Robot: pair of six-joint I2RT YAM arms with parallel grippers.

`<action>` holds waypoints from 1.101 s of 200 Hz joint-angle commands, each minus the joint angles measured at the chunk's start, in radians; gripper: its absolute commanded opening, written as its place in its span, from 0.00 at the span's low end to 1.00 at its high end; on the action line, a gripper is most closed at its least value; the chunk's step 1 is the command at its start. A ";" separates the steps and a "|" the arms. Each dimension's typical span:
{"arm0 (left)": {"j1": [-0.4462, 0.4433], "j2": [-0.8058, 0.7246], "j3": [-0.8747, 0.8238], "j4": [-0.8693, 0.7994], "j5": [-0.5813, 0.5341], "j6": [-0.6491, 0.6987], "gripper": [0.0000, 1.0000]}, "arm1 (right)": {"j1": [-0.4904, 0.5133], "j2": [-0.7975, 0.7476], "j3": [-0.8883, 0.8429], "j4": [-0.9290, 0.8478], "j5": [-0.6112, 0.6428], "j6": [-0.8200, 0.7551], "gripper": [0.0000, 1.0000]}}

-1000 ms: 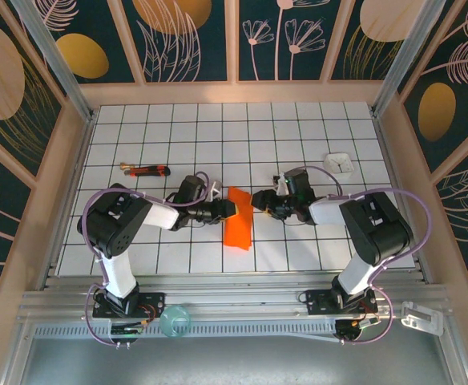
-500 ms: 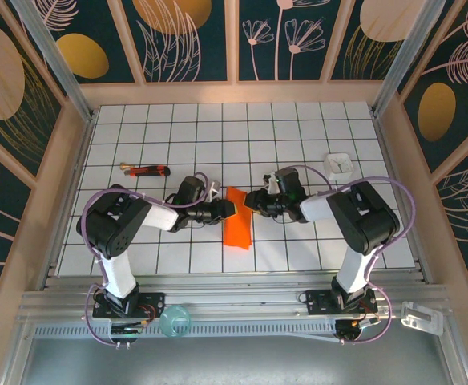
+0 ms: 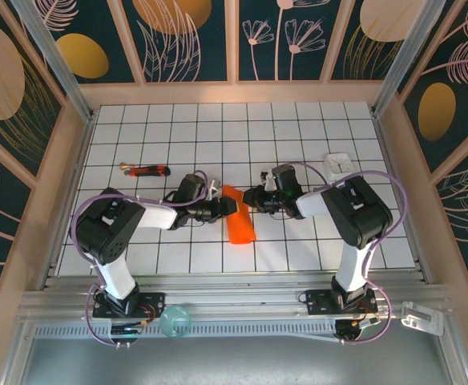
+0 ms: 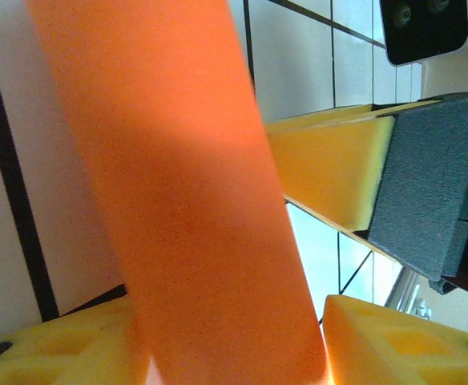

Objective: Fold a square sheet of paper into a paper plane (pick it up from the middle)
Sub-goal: First fold the square sheet of paper in half at the center of the table.

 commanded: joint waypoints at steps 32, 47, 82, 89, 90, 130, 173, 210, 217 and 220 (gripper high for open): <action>0.009 0.016 0.020 -0.267 -0.159 0.077 0.58 | 0.018 0.059 0.035 -0.005 0.013 -0.008 0.25; 0.007 0.016 0.031 -0.309 -0.188 0.089 0.57 | 0.020 0.066 0.043 -0.008 0.012 -0.009 0.25; 0.008 0.012 0.033 -0.352 -0.245 0.091 0.51 | 0.021 0.076 0.057 -0.009 0.004 -0.009 0.24; 0.007 0.012 0.035 -0.359 -0.256 0.090 0.49 | 0.022 0.077 0.061 -0.012 0.004 -0.013 0.24; 0.008 0.012 0.035 -0.359 -0.258 0.090 0.48 | 0.021 0.077 0.062 -0.014 0.004 -0.014 0.24; 0.009 0.007 0.031 -0.319 -0.255 0.101 0.33 | 0.007 0.042 0.090 -0.055 -0.009 -0.058 0.29; 0.008 0.025 0.058 -0.283 -0.148 0.174 0.30 | -0.064 -0.077 0.052 -0.125 -0.017 -0.123 0.35; 0.008 0.072 0.118 -0.324 -0.021 0.243 0.31 | -0.121 -0.179 0.007 -0.249 0.016 -0.208 0.36; 0.009 0.081 0.132 -0.342 -0.012 0.255 0.31 | -0.125 -0.192 0.000 -0.273 0.023 -0.223 0.37; 0.008 0.085 0.137 -0.353 -0.012 0.260 0.31 | -0.125 -0.199 -0.002 -0.284 0.026 -0.229 0.37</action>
